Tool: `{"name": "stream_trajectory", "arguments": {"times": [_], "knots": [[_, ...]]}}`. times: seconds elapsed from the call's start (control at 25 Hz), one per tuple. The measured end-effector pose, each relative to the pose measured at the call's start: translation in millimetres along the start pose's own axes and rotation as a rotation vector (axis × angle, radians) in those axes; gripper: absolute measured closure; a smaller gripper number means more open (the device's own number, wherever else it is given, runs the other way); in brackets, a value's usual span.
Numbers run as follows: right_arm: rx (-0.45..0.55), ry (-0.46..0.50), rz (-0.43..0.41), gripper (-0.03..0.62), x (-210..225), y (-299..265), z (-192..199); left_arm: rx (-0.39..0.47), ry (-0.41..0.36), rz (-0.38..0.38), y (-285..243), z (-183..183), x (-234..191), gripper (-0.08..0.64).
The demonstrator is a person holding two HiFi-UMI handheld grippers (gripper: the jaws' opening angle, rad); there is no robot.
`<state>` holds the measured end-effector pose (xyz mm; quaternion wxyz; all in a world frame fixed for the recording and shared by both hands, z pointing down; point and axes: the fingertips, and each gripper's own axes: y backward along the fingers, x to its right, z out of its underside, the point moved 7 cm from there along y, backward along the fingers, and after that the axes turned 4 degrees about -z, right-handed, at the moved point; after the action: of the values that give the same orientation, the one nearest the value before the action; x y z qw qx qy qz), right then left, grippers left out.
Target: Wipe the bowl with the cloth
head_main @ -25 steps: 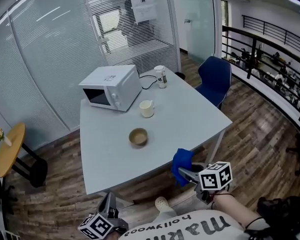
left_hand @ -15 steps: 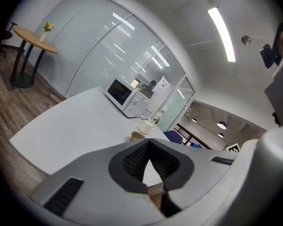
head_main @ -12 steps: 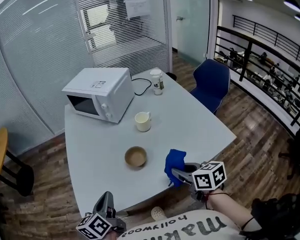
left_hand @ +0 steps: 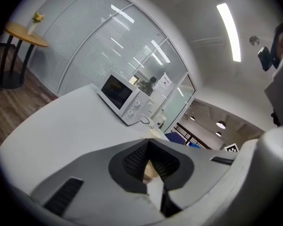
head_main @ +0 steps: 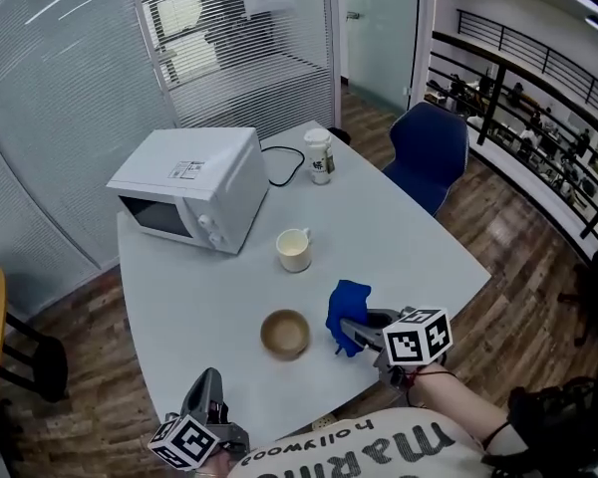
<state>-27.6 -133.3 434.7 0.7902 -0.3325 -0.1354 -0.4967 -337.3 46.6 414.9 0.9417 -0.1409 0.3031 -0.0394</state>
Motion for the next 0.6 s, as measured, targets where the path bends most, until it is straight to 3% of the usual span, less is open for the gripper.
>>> {"name": "stream_trajectory", "arguments": {"times": [0.16, 0.4, 0.6], "knots": [[-0.002, 0.029, -0.011, 0.531, 3, -23, -13, 0.008, -0.019, 0.01, -22, -11, -13, 0.546], [0.003, 0.195, -0.035, 0.531, -1, -47, -36, -0.02, 0.007, -0.006, -49, -6, -26, 0.546], [0.079, 0.176, -0.076, 0.531, 3, -52, -58, -0.089, 0.038, -0.043, -68, 12, -26, 0.546]]}}
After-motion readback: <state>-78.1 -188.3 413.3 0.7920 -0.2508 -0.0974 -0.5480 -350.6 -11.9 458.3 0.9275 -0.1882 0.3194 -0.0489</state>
